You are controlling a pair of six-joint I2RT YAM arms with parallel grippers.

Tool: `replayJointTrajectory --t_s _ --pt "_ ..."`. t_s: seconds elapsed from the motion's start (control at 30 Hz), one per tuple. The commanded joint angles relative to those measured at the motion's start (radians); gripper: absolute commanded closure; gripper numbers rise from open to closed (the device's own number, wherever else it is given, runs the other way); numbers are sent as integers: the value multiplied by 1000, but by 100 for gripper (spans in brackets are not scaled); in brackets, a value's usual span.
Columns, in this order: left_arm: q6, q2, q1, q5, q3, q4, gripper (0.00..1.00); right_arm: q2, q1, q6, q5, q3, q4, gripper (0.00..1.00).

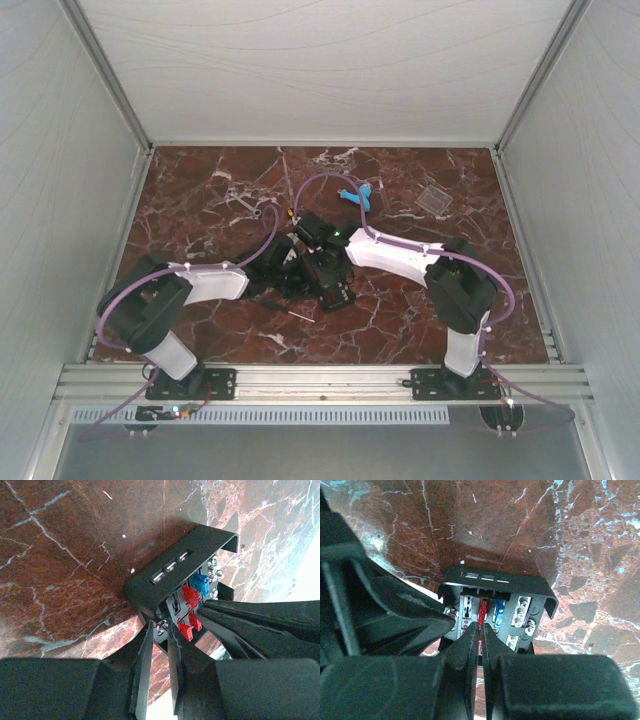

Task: Snap on the fuse box
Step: Install the fuse at the fuse box base.

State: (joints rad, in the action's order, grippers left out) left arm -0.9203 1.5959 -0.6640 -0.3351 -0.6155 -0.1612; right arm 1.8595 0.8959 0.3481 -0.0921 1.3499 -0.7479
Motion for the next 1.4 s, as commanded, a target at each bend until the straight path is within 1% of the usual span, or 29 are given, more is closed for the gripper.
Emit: replayJointTrajectory --t_s 0.0,0.17,0.43,0.67,0.9,1.17,1.27,1.37 --pt "34 38 -14 27 31 118 83 -71 1 -16 -15 24 25 96" --pt "34 38 -14 26 30 117 83 -31 -8 -6 -37 45 13 97" --pt "35 37 -14 26 29 118 83 23 -9 3 -21 46 10 100" --pt "36 40 -14 24 28 117 83 94 -11 11 -46 48 -14 100" --pt "41 43 -14 26 24 121 83 213 -14 12 -80 54 -43 100" --pt "42 41 -14 28 26 121 83 356 -43 5 -75 49 1 100" --pt "40 34 -14 30 28 121 83 369 -49 1 -76 35 9 100" --pt "38 27 -14 32 30 120 83 309 -40 -11 -44 6 33 100"
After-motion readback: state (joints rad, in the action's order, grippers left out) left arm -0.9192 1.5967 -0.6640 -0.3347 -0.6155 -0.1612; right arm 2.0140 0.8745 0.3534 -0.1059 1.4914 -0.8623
